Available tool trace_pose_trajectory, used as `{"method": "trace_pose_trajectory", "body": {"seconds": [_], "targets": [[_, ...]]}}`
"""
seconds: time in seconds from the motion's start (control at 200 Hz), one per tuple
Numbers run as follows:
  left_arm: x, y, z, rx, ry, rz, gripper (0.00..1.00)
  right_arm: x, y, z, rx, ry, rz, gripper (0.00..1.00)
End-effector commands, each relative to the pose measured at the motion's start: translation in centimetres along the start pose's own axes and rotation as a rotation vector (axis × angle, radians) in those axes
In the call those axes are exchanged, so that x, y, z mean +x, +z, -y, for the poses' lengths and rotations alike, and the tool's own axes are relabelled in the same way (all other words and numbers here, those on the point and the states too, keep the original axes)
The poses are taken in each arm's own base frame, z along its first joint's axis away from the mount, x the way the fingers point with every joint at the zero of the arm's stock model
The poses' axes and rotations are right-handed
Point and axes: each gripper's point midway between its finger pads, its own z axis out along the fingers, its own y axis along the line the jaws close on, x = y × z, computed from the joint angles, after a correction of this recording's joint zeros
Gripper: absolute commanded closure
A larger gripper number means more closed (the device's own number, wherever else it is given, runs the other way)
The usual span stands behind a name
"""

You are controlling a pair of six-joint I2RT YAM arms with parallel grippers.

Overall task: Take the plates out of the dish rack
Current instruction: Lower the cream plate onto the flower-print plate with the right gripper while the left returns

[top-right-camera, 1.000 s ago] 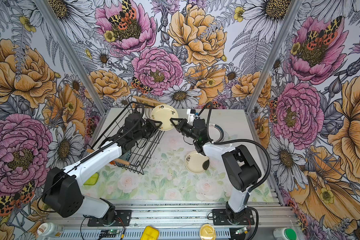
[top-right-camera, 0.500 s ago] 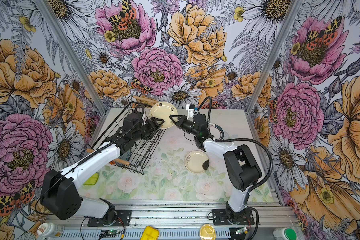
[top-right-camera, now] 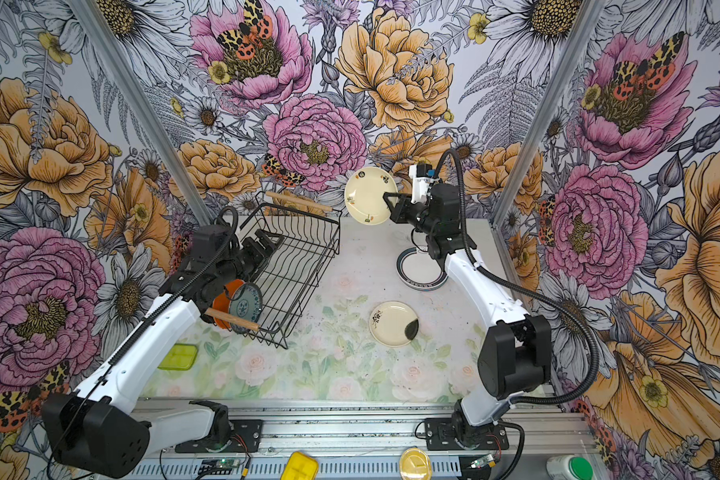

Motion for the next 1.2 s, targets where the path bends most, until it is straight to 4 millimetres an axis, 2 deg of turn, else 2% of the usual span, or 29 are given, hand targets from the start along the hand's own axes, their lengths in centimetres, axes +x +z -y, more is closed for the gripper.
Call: {"method": "trace_pose_trajectory", "body": {"seconds": [0.0,0.14,0.25,0.37,0.525,0.665,0.796,1.001,1.196], "targets": [[1.0,-0.9,-3.0,-0.143,0.096,-0.068,0.01,0.1,-4.0,2.1,0.178,-0.102,-0.020,1.00],[1.0,-0.9,-4.6,-0.264,0.192,-0.102,0.01,2.8,-9.3,5.3,0.462,-0.044,-0.088,1.00],[0.8,-1.2,-6.6,-0.380,0.222,-0.086,0.01,5.5,-13.6,6.3,0.589,0.028,-0.114,1.00],[0.3,-1.4,-7.8,-0.449,0.257,-0.077,0.01,9.3,-17.1,6.7,0.663,0.145,-0.175,1.00],[-0.5,-1.9,-9.3,-0.561,0.325,-0.071,0.01,14.4,-19.7,5.5,0.652,0.351,-0.258,1.00],[-1.3,-2.7,-10.1,-0.617,0.371,-0.051,0.01,17.5,-20.4,4.1,0.591,0.520,-0.286,1.00],[-2.0,-3.3,-10.8,-0.677,0.406,-0.025,0.01,20.7,-20.8,4.4,0.592,0.587,-0.337,1.00],[-2.0,-3.2,-11.6,-0.707,0.442,-0.040,0.01,24.1,-20.9,5.0,0.599,0.638,-0.415,1.00],[-2.1,-3.5,-11.7,-0.713,0.458,-0.031,0.01,26.4,-20.8,5.4,0.593,0.656,-0.467,1.00]]}}
